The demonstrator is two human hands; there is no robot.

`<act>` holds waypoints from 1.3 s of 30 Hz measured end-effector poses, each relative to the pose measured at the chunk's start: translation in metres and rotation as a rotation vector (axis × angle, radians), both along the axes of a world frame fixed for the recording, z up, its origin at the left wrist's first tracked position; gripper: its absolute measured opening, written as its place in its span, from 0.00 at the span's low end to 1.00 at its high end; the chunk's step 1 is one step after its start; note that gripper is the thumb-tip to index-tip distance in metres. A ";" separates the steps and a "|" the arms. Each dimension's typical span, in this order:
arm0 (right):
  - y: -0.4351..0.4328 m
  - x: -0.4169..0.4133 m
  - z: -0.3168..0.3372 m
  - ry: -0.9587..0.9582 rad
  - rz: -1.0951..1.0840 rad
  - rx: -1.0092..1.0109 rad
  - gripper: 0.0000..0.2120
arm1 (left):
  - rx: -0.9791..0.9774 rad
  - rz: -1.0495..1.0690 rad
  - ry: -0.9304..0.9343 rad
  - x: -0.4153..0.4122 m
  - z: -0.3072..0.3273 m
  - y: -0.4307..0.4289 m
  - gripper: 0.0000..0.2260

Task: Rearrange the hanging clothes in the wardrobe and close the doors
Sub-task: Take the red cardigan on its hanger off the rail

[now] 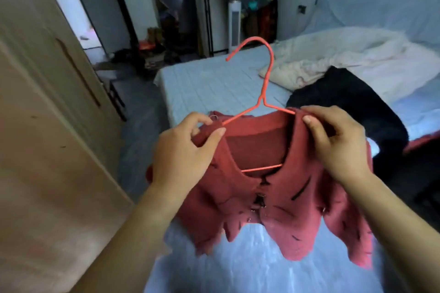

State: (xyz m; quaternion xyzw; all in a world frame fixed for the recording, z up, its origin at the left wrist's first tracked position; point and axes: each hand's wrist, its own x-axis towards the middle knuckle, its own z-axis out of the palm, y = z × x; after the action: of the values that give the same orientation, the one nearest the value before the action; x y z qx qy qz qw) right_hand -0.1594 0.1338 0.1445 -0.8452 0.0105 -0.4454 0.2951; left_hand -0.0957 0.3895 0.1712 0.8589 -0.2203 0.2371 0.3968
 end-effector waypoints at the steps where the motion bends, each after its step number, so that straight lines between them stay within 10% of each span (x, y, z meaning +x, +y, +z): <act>1: -0.018 -0.003 -0.005 0.024 -0.028 -0.008 0.13 | 0.020 -0.041 0.024 0.005 -0.006 -0.018 0.10; 12: -0.133 0.075 -0.044 0.163 -0.140 -0.095 0.11 | 0.038 -0.196 0.213 0.110 -0.066 -0.134 0.10; 29: -0.170 0.420 -0.092 0.371 0.279 -0.051 0.10 | 0.091 0.298 0.437 0.359 -0.116 -0.151 0.05; 39: -0.195 0.533 -0.187 0.780 0.439 -0.323 0.22 | 0.381 0.561 0.640 0.424 -0.197 -0.194 0.32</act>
State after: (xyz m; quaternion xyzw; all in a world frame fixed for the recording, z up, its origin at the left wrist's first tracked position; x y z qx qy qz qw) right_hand 0.3739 -0.0614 -0.0424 -0.9667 -0.1277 -0.0177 0.2211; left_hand 0.3280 0.1956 -0.0254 0.9729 0.1144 0.0135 0.2007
